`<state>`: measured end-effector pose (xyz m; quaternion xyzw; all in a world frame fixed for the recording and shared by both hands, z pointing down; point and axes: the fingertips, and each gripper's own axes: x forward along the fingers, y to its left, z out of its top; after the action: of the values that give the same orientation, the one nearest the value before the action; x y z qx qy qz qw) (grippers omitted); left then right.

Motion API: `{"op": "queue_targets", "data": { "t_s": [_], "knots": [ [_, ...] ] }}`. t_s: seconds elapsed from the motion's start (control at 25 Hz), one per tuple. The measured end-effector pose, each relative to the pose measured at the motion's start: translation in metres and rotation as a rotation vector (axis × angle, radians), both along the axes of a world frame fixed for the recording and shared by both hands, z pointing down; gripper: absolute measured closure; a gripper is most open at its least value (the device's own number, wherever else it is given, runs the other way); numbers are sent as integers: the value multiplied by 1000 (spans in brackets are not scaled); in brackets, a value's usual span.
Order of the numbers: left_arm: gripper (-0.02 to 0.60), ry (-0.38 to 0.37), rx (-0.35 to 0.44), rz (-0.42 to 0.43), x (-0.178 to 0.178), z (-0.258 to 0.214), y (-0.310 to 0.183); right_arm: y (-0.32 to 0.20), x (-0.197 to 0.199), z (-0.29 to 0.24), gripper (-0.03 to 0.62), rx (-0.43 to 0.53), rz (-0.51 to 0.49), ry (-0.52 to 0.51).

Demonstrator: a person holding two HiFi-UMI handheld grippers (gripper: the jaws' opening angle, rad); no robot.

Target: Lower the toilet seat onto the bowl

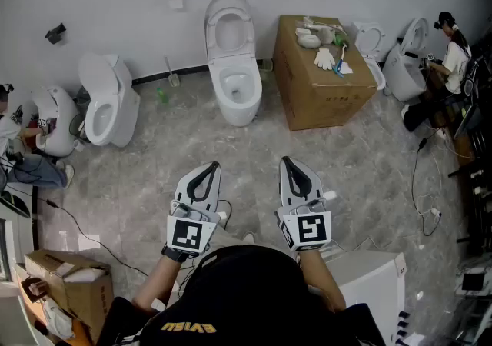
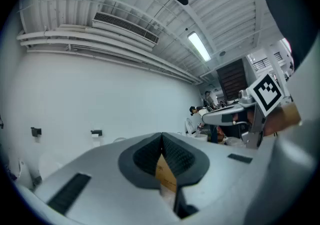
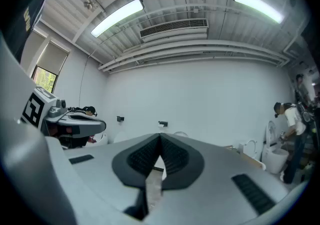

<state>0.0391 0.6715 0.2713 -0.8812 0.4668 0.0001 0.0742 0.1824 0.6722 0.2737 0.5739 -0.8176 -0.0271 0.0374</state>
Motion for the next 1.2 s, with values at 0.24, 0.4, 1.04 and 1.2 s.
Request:
{"op": "queue_targets", "data": {
  "t_s": [0.24,0.4,1.04,1.2],
  "knots": [
    [571,-11,-17,-4,-5,5,-1,-2,-1,3,601,-7,-1,2],
    [571,-4,-33,-17,-13,8,-3,-5,-6,7,600,-24,0,7],
    [570,-31,-49,-24,-16,16,-8,-10,1,11,546,-28,21,37],
    [569,-32,-49,-24,-12,17,-6,-8,5,13,489,-32,25,34]
  ]
}}
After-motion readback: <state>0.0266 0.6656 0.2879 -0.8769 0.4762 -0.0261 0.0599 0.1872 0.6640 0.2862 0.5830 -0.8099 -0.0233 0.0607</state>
